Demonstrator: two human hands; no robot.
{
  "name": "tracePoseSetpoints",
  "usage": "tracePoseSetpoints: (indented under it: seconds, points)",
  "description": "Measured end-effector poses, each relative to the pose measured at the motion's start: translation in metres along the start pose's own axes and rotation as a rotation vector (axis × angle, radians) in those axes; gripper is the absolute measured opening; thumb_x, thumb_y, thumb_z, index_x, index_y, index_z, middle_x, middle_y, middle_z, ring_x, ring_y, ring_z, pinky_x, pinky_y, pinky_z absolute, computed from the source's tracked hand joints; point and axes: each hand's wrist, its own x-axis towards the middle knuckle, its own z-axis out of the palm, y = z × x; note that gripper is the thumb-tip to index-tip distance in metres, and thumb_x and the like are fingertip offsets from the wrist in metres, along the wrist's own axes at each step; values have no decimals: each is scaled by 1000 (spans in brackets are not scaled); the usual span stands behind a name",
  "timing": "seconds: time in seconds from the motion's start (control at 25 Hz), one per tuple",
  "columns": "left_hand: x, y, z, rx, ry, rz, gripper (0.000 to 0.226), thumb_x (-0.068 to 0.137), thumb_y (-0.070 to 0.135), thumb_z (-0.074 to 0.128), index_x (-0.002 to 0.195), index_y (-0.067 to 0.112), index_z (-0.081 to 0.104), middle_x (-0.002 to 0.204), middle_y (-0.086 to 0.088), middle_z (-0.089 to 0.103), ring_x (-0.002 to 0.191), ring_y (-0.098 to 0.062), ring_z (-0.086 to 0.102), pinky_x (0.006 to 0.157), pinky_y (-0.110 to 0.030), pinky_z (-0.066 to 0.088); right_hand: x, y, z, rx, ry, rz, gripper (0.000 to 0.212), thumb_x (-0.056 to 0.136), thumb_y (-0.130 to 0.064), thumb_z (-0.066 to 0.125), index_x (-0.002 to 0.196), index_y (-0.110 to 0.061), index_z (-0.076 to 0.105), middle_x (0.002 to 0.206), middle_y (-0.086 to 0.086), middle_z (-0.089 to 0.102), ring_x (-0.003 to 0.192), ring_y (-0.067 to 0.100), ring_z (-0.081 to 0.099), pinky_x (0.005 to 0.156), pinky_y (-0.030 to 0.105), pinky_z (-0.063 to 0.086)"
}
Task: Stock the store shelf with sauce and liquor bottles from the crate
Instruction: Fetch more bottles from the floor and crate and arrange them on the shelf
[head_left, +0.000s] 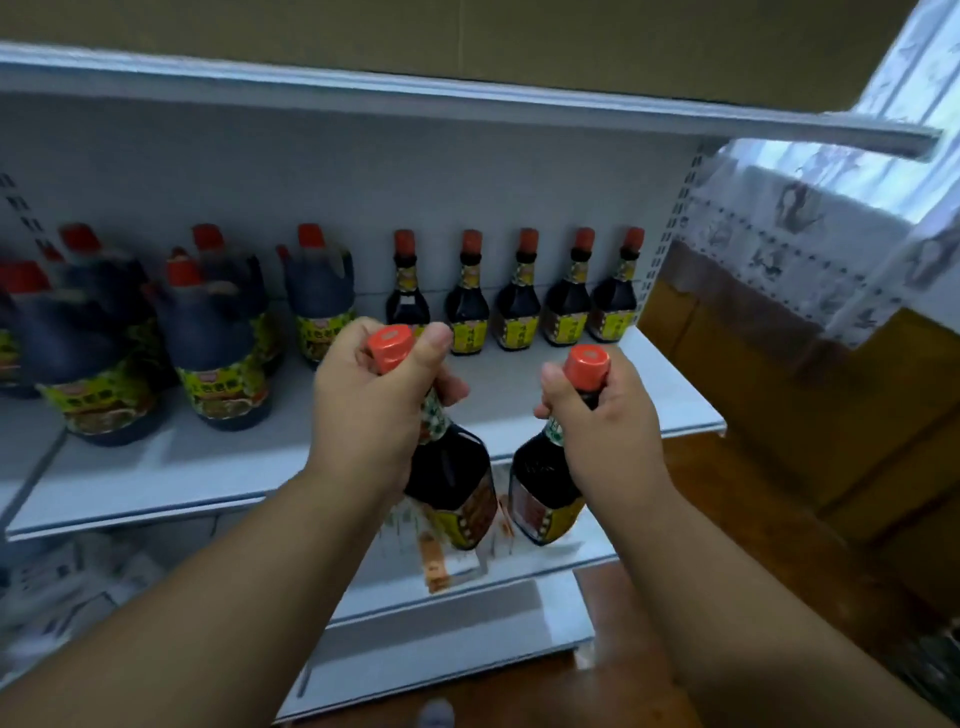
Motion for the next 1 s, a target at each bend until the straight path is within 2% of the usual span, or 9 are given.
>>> tracePoseSetpoints:
  seconds: [0.12, 0.28, 0.36, 0.44, 0.52, 0.64, 0.76, 0.84, 1.0]
  points:
    - [50, -9, -2, 186, -23, 55, 35, 88, 31, 66, 83, -1, 52, 61, -13, 61, 53, -18, 59, 55, -21, 49, 59, 8, 35, 55, -8, -15, 20, 93, -42, 60, 91, -25, 51, 80, 3, 64, 71, 5, 60, 67, 24, 43]
    - [116, -29, -4, 357, -56, -40, 37, 92, 28, 62, 65, 5, 53, 56, -19, 58, 56, -33, 55, 58, -35, 46, 120, 13, 68, 130, -35, 66, 11, 95, -31, 60, 95, -24, 52, 80, -5, 58, 67, -3, 55, 62, 15, 42]
    - [140, -40, 2, 439, -43, -72, 38, 91, 28, 63, 60, 9, 52, 54, -15, 58, 50, -22, 54, 55, -30, 43, 142, 21, 81, 170, -74, 89, 8, 95, -24, 60, 93, -21, 53, 79, -5, 56, 70, 2, 53, 64, 20, 41]
    - [154, -49, 5, 516, -22, -56, 37, 92, 30, 63, 63, 9, 53, 55, -11, 58, 43, -8, 50, 49, -21, 40, 158, 32, 90, 115, -81, 71, 14, 95, -24, 61, 88, -20, 50, 76, -2, 53, 68, 8, 50, 64, 26, 39]
    - [162, -60, 3, 540, -35, -33, 36, 92, 32, 63, 70, 5, 55, 60, -8, 58, 47, -3, 50, 48, -12, 38, 170, 40, 94, 44, -99, 69, 17, 95, -28, 60, 86, -22, 47, 76, -2, 53, 68, 9, 49, 63, 28, 39]
    - [173, -81, -6, 546, 3, -58, 25, 90, 35, 66, 82, 14, 56, 70, -2, 58, 59, -4, 53, 61, -22, 45, 183, 49, 101, 22, -128, 40, 15, 95, -27, 61, 88, -25, 47, 77, -7, 52, 69, 2, 49, 62, 18, 39]
    - [176, -92, -12, 447, -19, -171, 19, 89, 17, 66, 87, 28, 51, 75, 4, 52, 67, -9, 52, 69, -33, 47, 190, 54, 110, 8, -147, -25, 15, 95, -23, 61, 91, -20, 47, 76, -8, 50, 67, -3, 48, 58, 7, 35]
    - [176, -95, -15, 428, -71, -197, 28, 87, 5, 63, 88, 29, 48, 76, 2, 50, 67, -11, 50, 68, -31, 44, 194, 60, 118, 9, -152, -50, 15, 95, -23, 61, 91, -18, 48, 75, -7, 50, 65, -7, 48, 58, 7, 35]
    - [180, -99, -15, 462, -126, -172, 25, 88, 6, 62, 94, 27, 51, 77, 3, 53, 61, -1, 51, 63, -21, 44, 199, 64, 124, -4, -144, -111, 16, 94, -22, 63, 92, -18, 48, 75, -7, 51, 65, -9, 50, 58, 7, 37]
